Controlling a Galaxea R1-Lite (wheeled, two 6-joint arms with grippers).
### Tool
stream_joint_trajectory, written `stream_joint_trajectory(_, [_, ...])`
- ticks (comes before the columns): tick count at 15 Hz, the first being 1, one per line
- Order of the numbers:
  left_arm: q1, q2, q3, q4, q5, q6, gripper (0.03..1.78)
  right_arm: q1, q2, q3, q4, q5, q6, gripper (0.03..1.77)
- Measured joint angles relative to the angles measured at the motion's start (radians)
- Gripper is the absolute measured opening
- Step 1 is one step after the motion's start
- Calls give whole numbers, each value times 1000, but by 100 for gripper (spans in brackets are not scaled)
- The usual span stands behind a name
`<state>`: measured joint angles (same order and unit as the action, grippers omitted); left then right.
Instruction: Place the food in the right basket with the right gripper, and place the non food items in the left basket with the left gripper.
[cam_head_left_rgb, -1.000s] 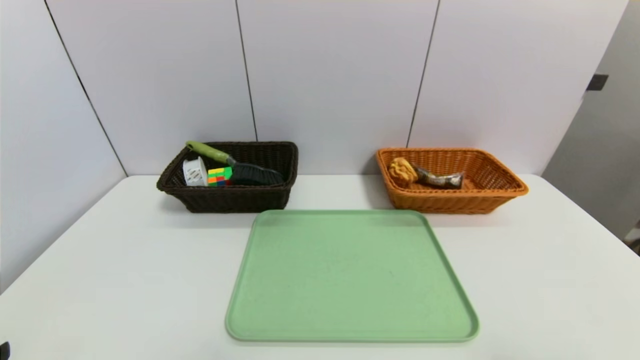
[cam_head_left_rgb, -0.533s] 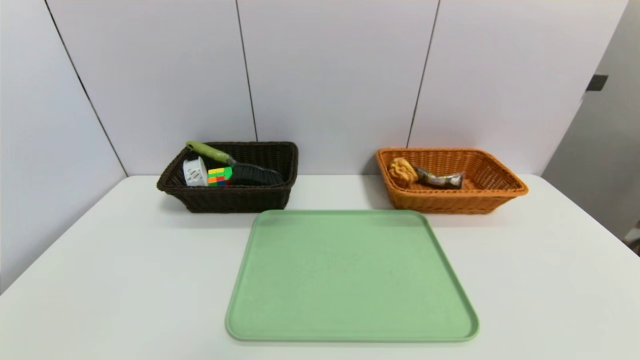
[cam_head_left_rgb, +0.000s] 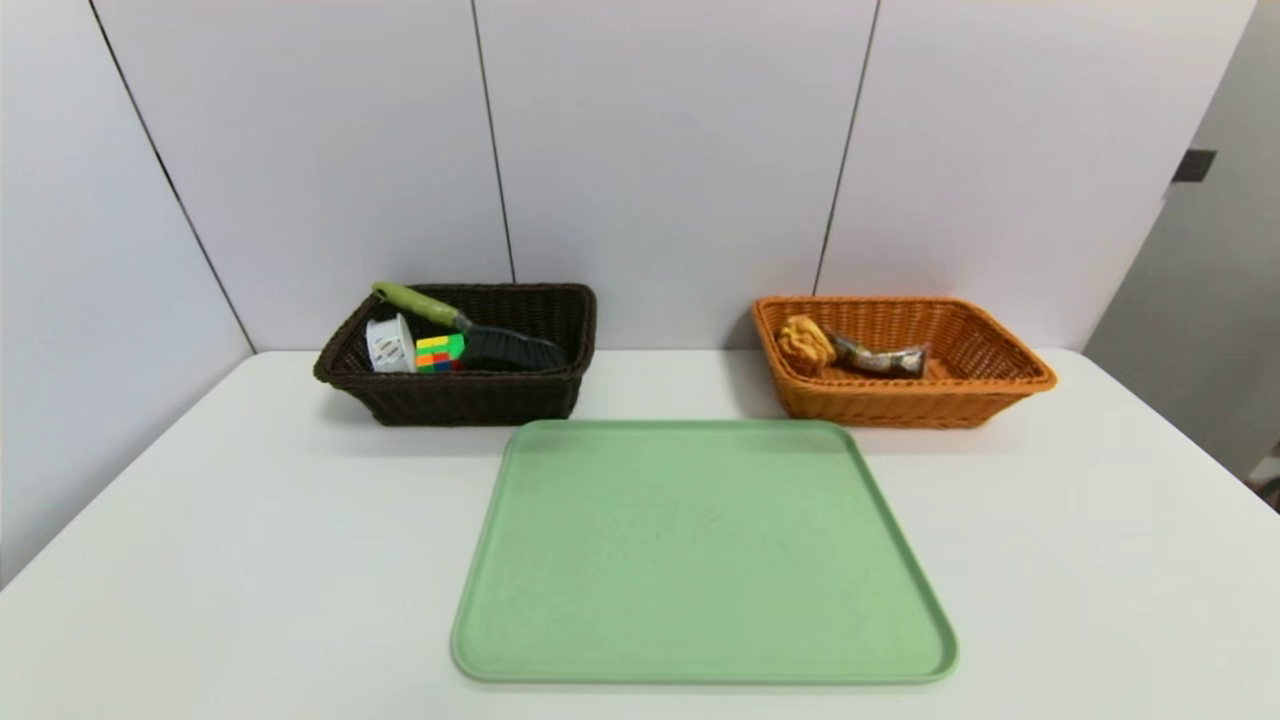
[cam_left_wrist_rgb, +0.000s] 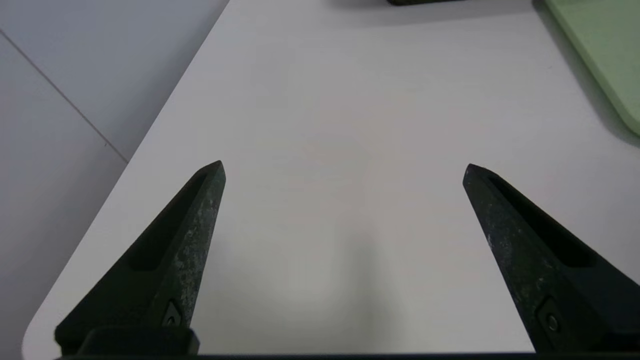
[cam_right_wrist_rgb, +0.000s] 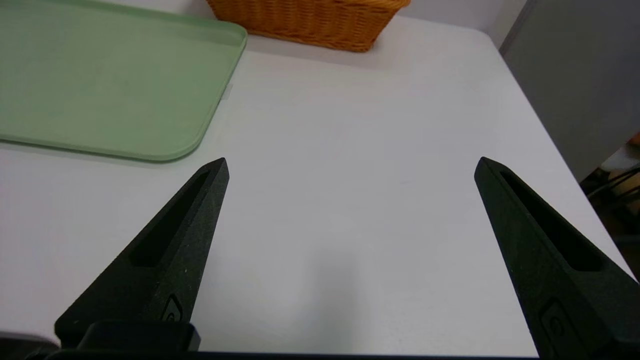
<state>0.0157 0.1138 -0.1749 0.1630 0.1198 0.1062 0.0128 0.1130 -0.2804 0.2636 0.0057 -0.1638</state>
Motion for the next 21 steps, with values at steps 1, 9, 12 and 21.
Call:
stream_joint_trajectory(1, [0,-12,51,-84,-39,1,169,-3,-36,68,-76,1,-17,169])
stream_joint_trajectory(9, [-1,-96,173,-152,-143,-85,169,-7,-114,276,-256,42,-1,169])
stream_joint_trajectory(12, [-1,-110,174,-171,-112,-144,169,-7,-115,279,-260,40,11,169])
stream_joint_trajectory(21, [-1,-113,175,-173,-108,-156,169,-7,-115,280,-260,37,8,169])
